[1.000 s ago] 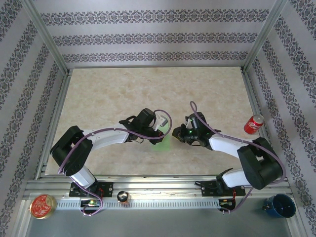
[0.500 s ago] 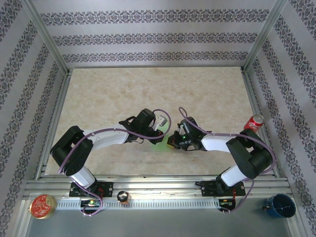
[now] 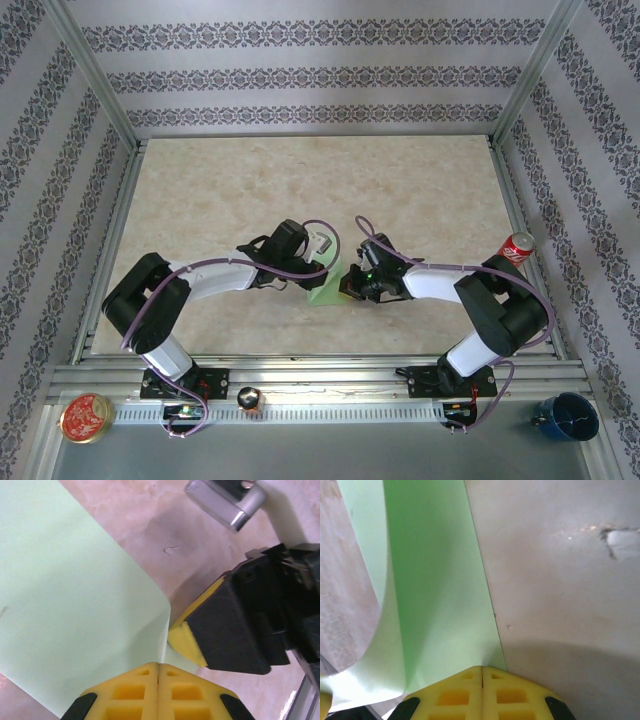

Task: Fold a paper plane with a square sheet of paper (pick it up from the middle)
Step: Fold the triangle a second time at the center of the table.

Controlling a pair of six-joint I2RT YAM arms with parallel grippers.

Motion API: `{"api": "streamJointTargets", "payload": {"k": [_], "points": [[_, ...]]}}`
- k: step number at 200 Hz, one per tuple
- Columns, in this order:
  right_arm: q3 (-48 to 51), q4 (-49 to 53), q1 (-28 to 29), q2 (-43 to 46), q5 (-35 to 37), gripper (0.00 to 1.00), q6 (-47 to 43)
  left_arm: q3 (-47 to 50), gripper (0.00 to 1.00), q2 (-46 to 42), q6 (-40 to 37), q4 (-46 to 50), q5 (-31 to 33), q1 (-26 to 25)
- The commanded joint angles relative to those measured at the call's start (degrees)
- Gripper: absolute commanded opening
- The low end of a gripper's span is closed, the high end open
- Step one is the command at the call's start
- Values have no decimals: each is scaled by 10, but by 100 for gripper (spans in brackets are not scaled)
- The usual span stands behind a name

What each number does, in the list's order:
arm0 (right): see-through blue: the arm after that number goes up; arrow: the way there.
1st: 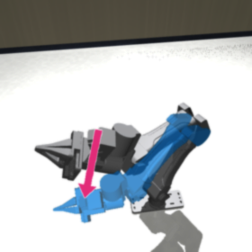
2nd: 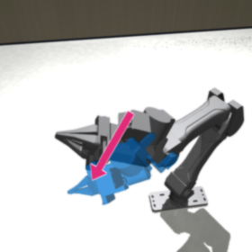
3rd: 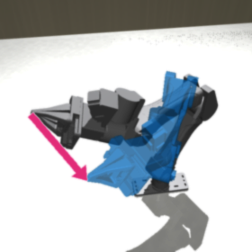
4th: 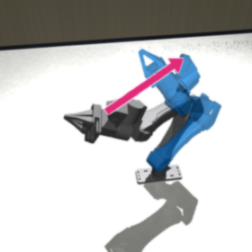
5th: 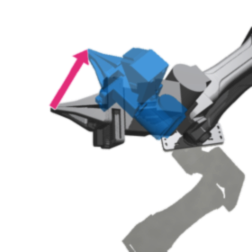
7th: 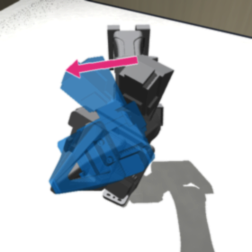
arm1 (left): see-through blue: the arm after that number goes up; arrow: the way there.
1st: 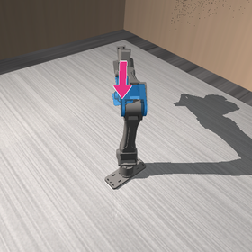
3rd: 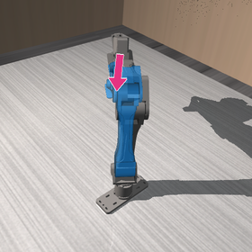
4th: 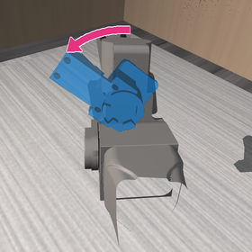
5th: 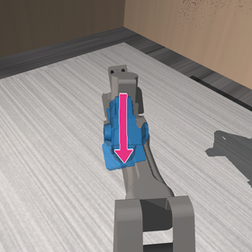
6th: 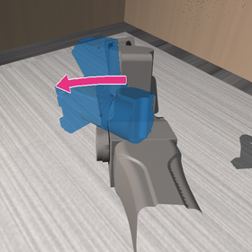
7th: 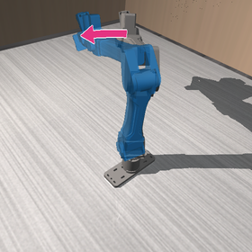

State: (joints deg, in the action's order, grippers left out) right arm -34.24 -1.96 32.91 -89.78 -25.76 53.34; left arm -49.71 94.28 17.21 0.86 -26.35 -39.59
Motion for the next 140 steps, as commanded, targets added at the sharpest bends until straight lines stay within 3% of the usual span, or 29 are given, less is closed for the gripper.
{"api": "streamJointTargets", "payload": {"k": [1,140], "points": [[-21,80,5,-13,37,0,-46,11,6,19,21,-37,-28,16],[-43,85,2,-28,26,0,-46,72,11,27,21,-119,14,27]]}}
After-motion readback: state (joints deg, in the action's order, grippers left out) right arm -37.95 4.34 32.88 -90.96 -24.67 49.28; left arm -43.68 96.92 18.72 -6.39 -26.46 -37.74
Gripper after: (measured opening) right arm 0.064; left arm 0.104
